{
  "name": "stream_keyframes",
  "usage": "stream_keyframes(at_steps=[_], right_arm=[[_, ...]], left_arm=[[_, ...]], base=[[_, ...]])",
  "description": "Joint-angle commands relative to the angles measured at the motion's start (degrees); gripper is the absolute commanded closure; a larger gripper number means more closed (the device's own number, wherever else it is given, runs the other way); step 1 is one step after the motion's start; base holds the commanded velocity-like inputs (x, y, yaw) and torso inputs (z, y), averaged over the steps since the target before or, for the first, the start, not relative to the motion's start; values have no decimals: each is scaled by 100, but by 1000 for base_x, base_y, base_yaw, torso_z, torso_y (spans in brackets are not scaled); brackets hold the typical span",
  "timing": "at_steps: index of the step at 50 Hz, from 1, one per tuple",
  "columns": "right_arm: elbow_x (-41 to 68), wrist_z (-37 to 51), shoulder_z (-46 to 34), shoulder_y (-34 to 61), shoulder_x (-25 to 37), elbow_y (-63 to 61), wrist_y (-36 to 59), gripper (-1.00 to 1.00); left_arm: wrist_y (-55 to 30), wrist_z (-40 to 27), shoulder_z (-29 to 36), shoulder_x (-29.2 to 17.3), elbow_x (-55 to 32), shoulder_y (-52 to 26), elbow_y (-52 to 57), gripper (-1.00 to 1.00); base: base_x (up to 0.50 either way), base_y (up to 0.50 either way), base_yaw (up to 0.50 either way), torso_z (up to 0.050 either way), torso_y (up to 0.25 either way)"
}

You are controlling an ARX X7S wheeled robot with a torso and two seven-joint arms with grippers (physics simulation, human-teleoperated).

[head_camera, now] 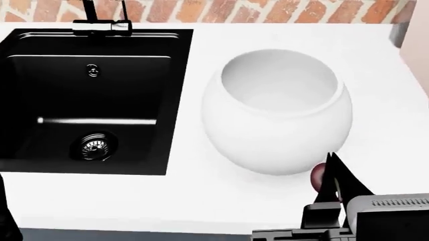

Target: There is a mixed pile of frozen fruits and vegetables on the counter. Locate all the frozen vegetables and place the items in a bowl on the counter. Take all the frozen fruits and defrost them in a running sink.

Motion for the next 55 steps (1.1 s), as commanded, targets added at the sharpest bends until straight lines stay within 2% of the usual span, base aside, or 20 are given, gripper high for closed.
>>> stream_keyframes(at_steps=[1, 3, 6, 11, 23, 26, 39, 55], right_arm=[[-299, -78, -65, -122, -12, 148, -307, 100], [-350, -87, -96, -143, -6, 190, -393, 100], [-385, -79, -133, -165, 15, 190, -441, 100], [-506, -64, -234, -200, 65, 199, -569, 100], [-560, -3, -330, -231, 124, 213, -631, 100], [-551, 28, -331, -230, 142, 233, -642, 100], [-537, 99, -474, -253, 202, 349, -749, 100], [-453, 79, -420, -294, 267, 489, -856, 100]], left_arm=[[70, 331, -423, 46, -105, 301, 176, -100], [52, 330, -447, 43, -133, 307, 193, -100], [60, 176, -102, 96, 18, 10, -42, -100], [66, 248, -299, 49, -84, 156, 55, -100], [94, 143, -114, 69, -38, 22, -50, -100], [97, 198, -259, 36, -114, 126, 25, -100], [141, 145, -180, 25, -106, 105, -34, -100], [174, 110, -155, -11, -137, 120, -47, -100]], base=[[-137, 500, 0, 0, 0], [-78, 500, 0, 0, 0], [-7, 500, 0, 0, 0], [35, 500, 0, 0, 0], [160, 500, 0, 0, 0], [165, 500, 0, 0, 0], [115, 500, 0, 0, 0], [354, 432, 0, 0, 0]])
